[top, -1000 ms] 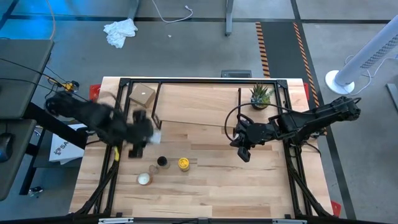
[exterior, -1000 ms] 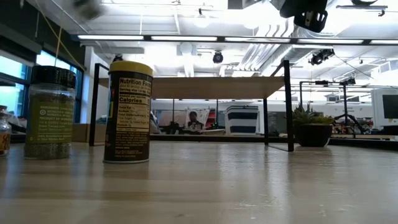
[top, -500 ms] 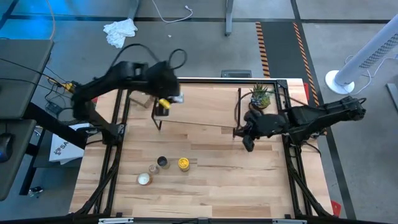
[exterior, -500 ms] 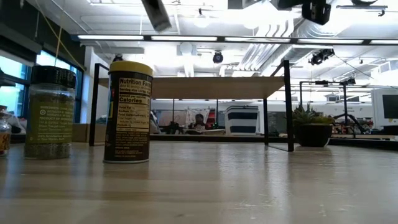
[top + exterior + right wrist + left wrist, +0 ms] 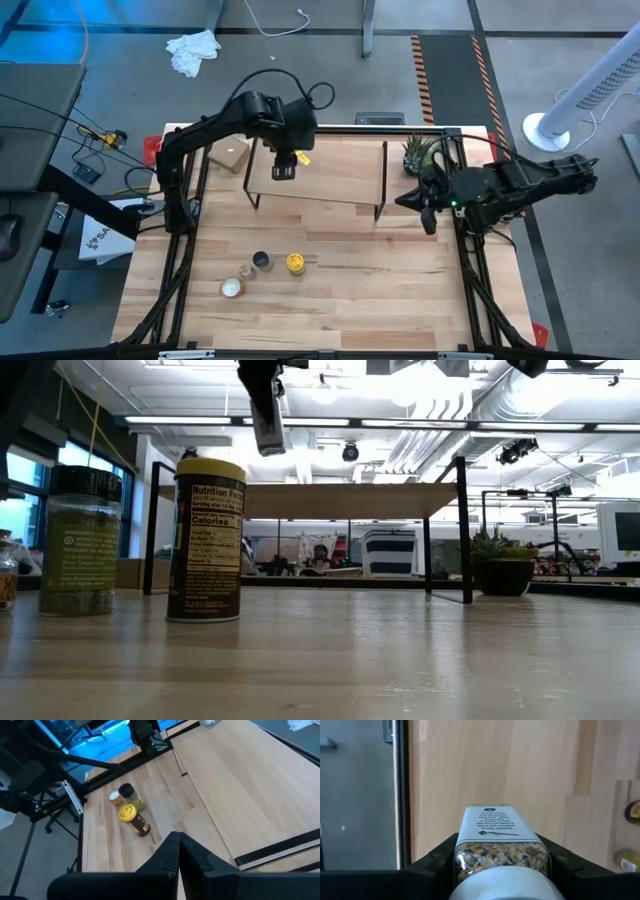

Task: Shelf spices
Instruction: Put the white seasoning bottle on the shelf

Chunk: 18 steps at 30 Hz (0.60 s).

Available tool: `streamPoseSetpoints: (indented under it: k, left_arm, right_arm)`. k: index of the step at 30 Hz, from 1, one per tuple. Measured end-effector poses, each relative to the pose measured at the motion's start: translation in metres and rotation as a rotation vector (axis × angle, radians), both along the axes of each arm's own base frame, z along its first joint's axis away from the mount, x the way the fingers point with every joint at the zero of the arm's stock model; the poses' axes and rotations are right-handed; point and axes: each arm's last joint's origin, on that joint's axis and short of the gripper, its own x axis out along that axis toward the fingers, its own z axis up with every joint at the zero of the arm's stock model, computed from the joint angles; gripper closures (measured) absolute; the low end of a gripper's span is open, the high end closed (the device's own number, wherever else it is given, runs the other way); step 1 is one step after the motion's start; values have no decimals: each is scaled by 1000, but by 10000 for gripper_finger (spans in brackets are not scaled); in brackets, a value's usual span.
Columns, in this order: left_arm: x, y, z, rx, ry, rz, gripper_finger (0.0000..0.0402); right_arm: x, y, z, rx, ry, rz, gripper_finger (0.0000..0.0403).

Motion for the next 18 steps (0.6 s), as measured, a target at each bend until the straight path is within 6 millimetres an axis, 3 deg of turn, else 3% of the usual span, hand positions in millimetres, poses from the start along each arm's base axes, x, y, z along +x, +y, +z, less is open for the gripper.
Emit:
streamPoseSetpoints:
  k: [6, 9, 18]
  left_arm:
    - [-2, 5, -1, -31, -10, 62, 214]
    - [0, 12, -12, -119, -5, 156, 214]
    - [-6, 34, -50, -140, 122, 401, 214]
  right_arm:
    - [-5, -1, -2, -19, 28, 4, 403]
    - [-5, -2, -3, -26, 41, -11, 403]
    - [-5, -3, -3, -41, 38, -41, 403]
